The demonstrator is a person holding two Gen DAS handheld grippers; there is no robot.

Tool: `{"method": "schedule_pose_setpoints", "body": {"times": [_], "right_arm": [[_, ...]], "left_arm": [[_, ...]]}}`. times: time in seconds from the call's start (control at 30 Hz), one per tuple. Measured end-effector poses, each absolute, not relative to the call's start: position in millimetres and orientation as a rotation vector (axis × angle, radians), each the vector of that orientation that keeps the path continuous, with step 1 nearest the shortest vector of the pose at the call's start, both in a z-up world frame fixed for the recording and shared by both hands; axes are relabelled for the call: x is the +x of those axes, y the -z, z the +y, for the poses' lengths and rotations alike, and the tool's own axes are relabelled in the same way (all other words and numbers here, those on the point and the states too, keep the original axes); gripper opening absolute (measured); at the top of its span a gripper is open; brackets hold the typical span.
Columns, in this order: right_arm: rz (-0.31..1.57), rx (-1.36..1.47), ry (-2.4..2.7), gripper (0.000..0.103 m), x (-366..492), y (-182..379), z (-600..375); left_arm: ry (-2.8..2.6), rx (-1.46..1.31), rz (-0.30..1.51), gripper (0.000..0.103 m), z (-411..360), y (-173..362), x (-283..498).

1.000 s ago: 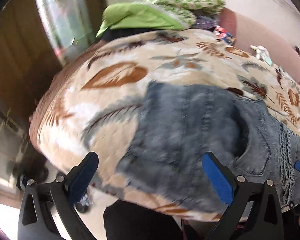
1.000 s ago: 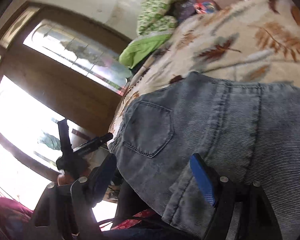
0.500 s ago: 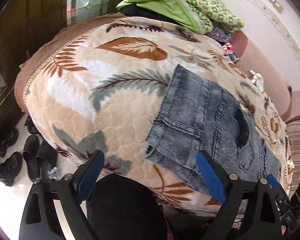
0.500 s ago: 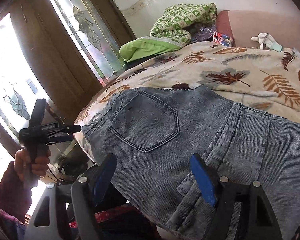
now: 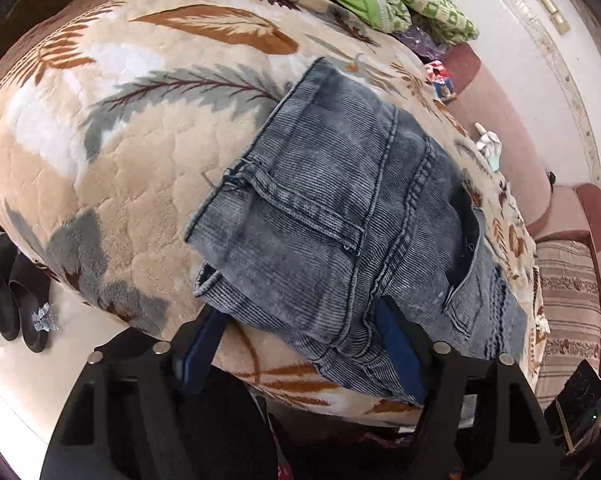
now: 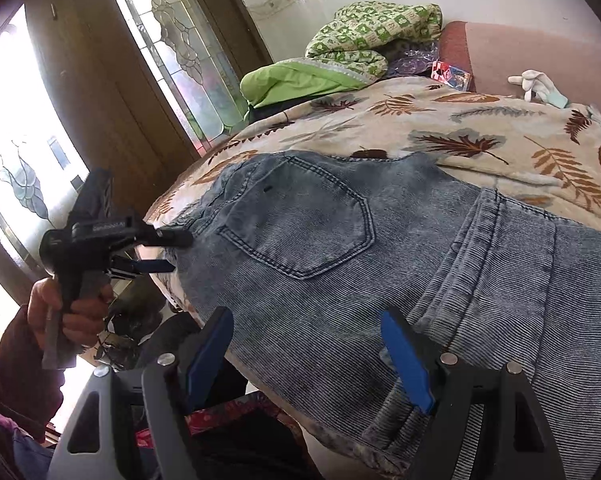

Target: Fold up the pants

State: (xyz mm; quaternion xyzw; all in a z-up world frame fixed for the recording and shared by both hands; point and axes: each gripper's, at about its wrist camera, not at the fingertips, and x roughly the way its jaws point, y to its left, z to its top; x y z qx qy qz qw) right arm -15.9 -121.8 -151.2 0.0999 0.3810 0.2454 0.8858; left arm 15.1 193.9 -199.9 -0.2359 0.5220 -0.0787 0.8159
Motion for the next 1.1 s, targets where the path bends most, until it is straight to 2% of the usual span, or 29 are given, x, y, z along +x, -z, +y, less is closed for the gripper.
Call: {"method": "schedule_pose_setpoints", "body": {"times": [0.03,0.07,0.1,0.13,0.17,0.3,0.37,0.73,0.97,1.1], "right_arm": [[0.791,0.214,-0.509,0.079,-15.6,152.3,-124.1],[0.789,0.221,-0.507,0.079,-14.9,152.9,-126.4],[0.787,0.228,-0.507,0.079,-14.4,153.2,-128.6],[0.784,0.237,-0.509,0.079,-14.0,153.2,-130.8],[0.781,0.241,-0.509,0.079,-13.8,152.9,-132.2],[0.766,0.247,-0.509,0.079,-14.1,150.7,-138.2],[0.753,0.25,-0.507,0.079,-15.2,147.9,-141.8],[0.623,0.446,-0.364,0.079,-15.8,123.1,-203.5],[0.622,0.718,-0.258,0.079,-11.6,127.7,-265.2],[0.554,0.826,-0.202,0.079,-23.3,120.8,-302.5]], "left_arm": [[0.166,-0.498,1.103,0.071,193.7,198.5,14.0],[0.173,-0.487,1.094,0.059,191.4,195.6,14.8],[0.189,-0.485,1.089,0.052,189.6,192.9,15.2],[0.205,-0.495,1.087,0.039,186.8,190.6,16.1],[0.192,-0.488,1.08,0.035,185.8,187.9,16.6],[0.163,-0.451,1.068,0.03,180.1,184.3,19.4],[0.141,-0.438,1.053,0.022,179.8,180.7,18.0],[0.137,-0.211,0.873,0.017,138.4,118.8,-3.0],[0.249,-0.039,0.748,0.017,80.5,70.5,-24.2],[0.353,0.071,0.693,0.017,35.1,46.9,-38.4]]}}
